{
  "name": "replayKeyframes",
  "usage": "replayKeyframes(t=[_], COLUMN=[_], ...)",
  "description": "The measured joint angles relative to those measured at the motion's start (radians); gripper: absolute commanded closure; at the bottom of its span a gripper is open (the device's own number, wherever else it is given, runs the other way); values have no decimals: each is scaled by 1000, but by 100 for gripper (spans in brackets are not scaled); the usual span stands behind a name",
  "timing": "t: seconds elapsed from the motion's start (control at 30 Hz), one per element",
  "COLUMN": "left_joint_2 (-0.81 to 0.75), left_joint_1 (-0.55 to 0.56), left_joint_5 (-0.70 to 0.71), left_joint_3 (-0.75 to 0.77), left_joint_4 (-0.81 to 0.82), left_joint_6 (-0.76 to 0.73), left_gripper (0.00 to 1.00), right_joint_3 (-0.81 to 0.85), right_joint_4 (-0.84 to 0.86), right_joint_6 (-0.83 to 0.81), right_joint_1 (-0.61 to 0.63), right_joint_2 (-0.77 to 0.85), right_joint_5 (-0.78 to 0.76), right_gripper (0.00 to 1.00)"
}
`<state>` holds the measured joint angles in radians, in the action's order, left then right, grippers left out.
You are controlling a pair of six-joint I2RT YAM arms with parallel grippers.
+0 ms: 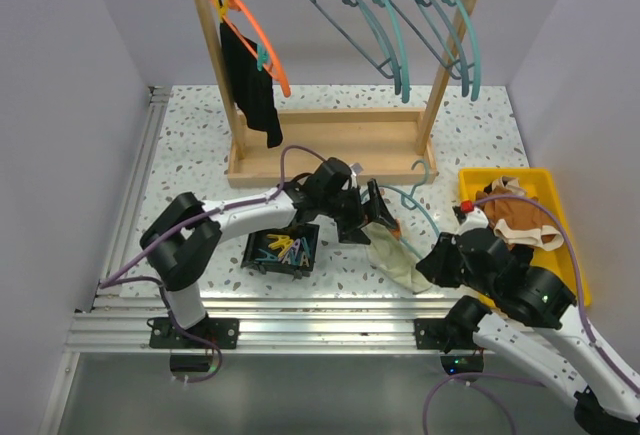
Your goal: Remove the underwear clipped to the hanger
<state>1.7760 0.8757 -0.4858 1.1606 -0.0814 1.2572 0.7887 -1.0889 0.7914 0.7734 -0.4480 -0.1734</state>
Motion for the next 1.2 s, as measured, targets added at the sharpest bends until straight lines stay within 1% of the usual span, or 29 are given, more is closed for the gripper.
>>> replayKeyframes(t=[0.1,0.2,0.3,0.37,0.4,0.43,0.53,0.63,0.7,0.8,0.83,0.9,0.97,1.07,1.2], left_joint_2=[14,28,33,33,33,32,32,32,32,27,22,-7,-45,-103,-96], left_joint_1=[3,4,5,5,5,5,5,9,14,18,19,22,22,21,16], left_joint_5=[1,0,1,0,0,0,-5,-9,-14,-20,-19,-14,-5,5,0], left_joint_3=[6,6,-3,-21,-34,-47,-106,-161,-188,-218,-225,-235,-236,-232,-175], left_joint_4=[9,16,20,41,53,66,111,149,172,232,250,284,318,365,372], left_joint_6=[6,15,18,21,24,26,43,60,71,100,114,136,153,179,200], left_gripper=[0,3,7,12,13,18,24,28,28,19,14,9,0,0,0], right_joint_3=[0,0,1,6,10,16,36,47,49,49,49,49,49,49,49], right_joint_4=[-4,-4,-7,-14,-18,-21,-26,-29,-29,-30,-30,-30,-30,-30,-30], right_joint_6=[0,0,0,0,0,0,0,0,0,0,0,0,0,0,0], right_joint_1=[0,0,0,0,0,0,0,0,0,0,0,0,0,0,0], right_joint_2=[6,6,6,6,6,6,6,6,6,5,5,5,5,5,5], right_joint_5=[0,-1,-9,-21,-26,-32,-53,-69,-76,-77,-77,-77,-77,-76,-75], right_gripper=[100,100,100,100,100,100,100,100,100,100,100,100,100,100,100])
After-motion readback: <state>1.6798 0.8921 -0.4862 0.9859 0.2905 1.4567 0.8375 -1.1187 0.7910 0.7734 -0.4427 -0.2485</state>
